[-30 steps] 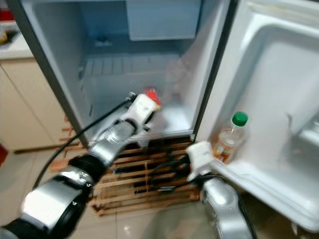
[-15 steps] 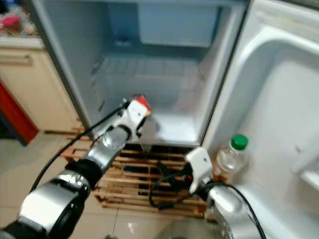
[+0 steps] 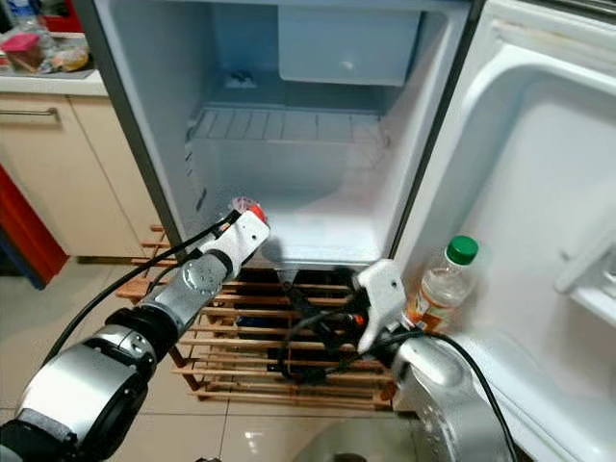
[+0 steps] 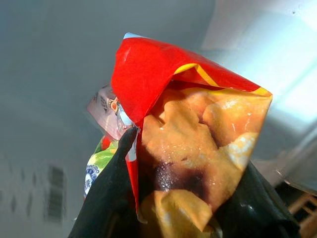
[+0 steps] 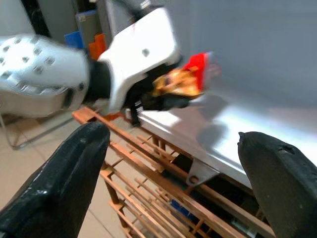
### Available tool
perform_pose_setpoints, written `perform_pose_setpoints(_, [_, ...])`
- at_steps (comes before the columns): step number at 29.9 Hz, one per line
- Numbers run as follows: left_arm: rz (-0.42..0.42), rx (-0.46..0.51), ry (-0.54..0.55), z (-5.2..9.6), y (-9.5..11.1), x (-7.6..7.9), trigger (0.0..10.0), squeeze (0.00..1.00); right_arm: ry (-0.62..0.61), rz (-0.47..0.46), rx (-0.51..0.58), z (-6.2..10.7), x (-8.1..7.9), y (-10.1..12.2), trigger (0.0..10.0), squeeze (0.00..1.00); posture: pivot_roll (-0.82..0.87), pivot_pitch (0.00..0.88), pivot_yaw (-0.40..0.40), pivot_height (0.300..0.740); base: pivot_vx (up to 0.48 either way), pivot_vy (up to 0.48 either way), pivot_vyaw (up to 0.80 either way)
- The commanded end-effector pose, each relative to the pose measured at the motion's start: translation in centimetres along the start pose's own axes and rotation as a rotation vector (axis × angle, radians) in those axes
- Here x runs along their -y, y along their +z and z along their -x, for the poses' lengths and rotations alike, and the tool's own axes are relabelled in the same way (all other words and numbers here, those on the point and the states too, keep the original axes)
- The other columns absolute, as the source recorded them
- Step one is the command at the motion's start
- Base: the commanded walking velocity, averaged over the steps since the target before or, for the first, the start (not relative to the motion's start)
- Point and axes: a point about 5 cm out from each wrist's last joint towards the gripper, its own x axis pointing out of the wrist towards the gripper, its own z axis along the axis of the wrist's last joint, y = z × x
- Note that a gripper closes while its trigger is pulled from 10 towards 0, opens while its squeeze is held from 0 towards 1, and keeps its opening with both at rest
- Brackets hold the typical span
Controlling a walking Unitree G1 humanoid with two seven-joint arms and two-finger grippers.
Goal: Restocking fridge
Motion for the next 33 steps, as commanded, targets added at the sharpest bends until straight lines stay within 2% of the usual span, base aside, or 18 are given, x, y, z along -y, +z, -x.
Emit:
perform_pose_setpoints(1, [-0.090, 0.007, -0.012, 0.0, 0.0, -0.6, 10.0, 0.00, 0.028, 0.018, -0.029, -0.1, -1.0, -0.1, 10.0, 0.00, -0.37, 0.052, 0.033, 0.740, 0.000, 0.000, 0.00])
perform_pose_setpoints(3, [-0.108, 0.005, -0.016, 0.0, -0.1, -0.6, 10.0, 0.00, 0.034, 0.017, -0.035, 0.0, -1.2, -0.2, 10.0, 0.00, -0.37, 0.052, 0.033, 0.740, 0.000, 0.000, 0.00])
perform_pose_setpoints(6, [-0.197, 0.014, -0.034, 0.2, -0.6, -0.6, 10.0, 0.00, 0.036, 0.006, -0.059, 1.4, -1.9, -0.5, 10.0, 0.00, -0.39, 0.112, 0.018, 0.740, 0.000, 0.000, 0.00])
perform_pose_setpoints(12, [-0.422, 0.008, -0.069, 0.8, -2.2, -1.7, 10.0, 0.00, 0.015, 0.002, -0.112, 3.8, -2.8, -0.8, 10.0, 0.00, -0.45, 0.209, 0.003, 0.740, 0.000, 0.000, 0.00])
perform_pose_setpoints(16, [-0.453, -0.003, -0.064, 0.9, -2.5, -2.4, 10.0, 0.00, 0.001, -0.002, -0.129, 5.0, -3.3, -0.8, 10.0, 0.00, -0.46, 0.235, -0.003, 0.740, 0.000, 0.000, 0.00])
perform_pose_setpoints(18, [-0.536, 0.028, -0.049, 0.9, -2.1, -2.9, 10.0, 0.00, -0.008, -0.009, -0.139, 5.8, -3.7, -0.7, 10.0, 0.00, -0.48, 0.255, -0.009, 0.740, 0.000, 0.000, 0.00])
perform_pose_setpoints(19, [-0.639, 0.056, -0.043, 0.9, -1.8, -3.2, 10.0, 0.00, -0.013, -0.011, -0.149, 6.4, -4.0, -0.6, 10.0, 0.00, -0.50, 0.265, -0.012, 0.740, 0.000, 0.000, 0.00])
perform_pose_setpoints(20, [-0.639, 0.056, -0.043, 0.9, -1.8, -3.2, 10.0, 0.00, -0.013, -0.011, -0.149, 6.4, -4.0, -0.6, 10.0, 0.00, -0.50, 0.265, -0.012, 0.740, 0.000, 0.000, 0.00])
perform_pose_setpoints(23, [-0.729, 0.065, -0.035, 1.0, -1.8, -3.9, 10.0, 0.00, -0.022, -0.011, -0.154, 6.7, -4.1, -0.4, 10.0, 0.00, -0.51, 0.274, -0.011, 0.740, 0.000, 0.000, 0.00])
perform_pose_setpoints(24, [-0.867, 0.066, -0.017, 1.2, -1.9, -5.2, 10.0, 0.00, -0.038, -0.016, -0.161, 7.3, -4.2, -0.3, 10.0, 0.00, -0.51, 0.283, -0.015, 0.740, 0.000, 0.000, 0.00])
perform_pose_setpoints(25, [-0.867, 0.066, -0.017, 1.2, -1.9, -5.2, 10.0, 0.00, -0.038, -0.016, -0.161, 7.3, -4.2, -0.3, 10.0, 0.00, -0.51, 0.283, -0.015, 0.740, 0.000, 0.000, 0.00])
perform_pose_setpoints(27, [-1.018, 0.067, 0.015, 1.3, -1.8, -6.7, 10.0, 0.00, -0.047, -0.019, -0.171, 7.7, -4.3, -0.3, 10.0, 0.00, -0.51, 0.286, -0.016, 0.740, 0.000, 0.000, 0.00])
perform_pose_setpoints(28, [-1.090, 0.072, 0.022, 1.4, -1.7, -7.1, 10.0, 0.08, -0.049, -0.020, -0.175, 7.9, -4.3, -0.3, 10.0, 0.00, -0.51, 0.285, -0.018, 0.740, 0.000, 0.000, 0.00])
perform_pose_setpoints(29, [-1.122, 0.075, 0.034, 1.4, -1.6, -7.5, 10.0, 0.08, -0.051, -0.021, -0.178, 7.9, -4.4, -0.3, 10.0, 0.00, -0.51, 0.286, -0.018, 0.740, 0.000, 0.000, 0.00])
perform_pose_setpoints(30, [-1.161, 0.079, 0.046, 1.4, -1.4, -8.0, 10.0, 0.60, -0.052, -0.022, -0.180, 8.0, -4.4, -0.3, 10.0, 0.00, -0.51, 0.287, -0.016, 0.740, 0.000, 0.000, 0.00])
perform_pose_setpoints(31, [-1.161, 0.079, 0.046, 1.4, -1.4, -8.0, 10.0, 0.60, -0.052, -0.022, -0.180, 8.0, -4.4, -0.3, 10.0, 0.00, -0.51, 0.287, -0.016, 0.740, 0.000, 0.000, 0.00])
perform_pose_setpoints(32, [-1.198, 0.083, 0.069, 1.4, -1.0, -8.6, 10.0, 1.00, -0.054, -0.024, -0.181, 8.0, -4.4, -0.2, 10.0, 0.00, -0.51, 0.287, -0.018, 0.740, 0.000, 0.000, 0.00])
perform_pose_setpoints(33, [-1.221, 0.083, 0.098, 1.4, -0.7, -9.2, 10.0, 1.00, -0.055, -0.027, -0.183, 8.0, -4.4, -0.3, 10.0, 0.00, -0.51, 0.288, -0.017, 0.740, 0.000, 0.000, 0.00])
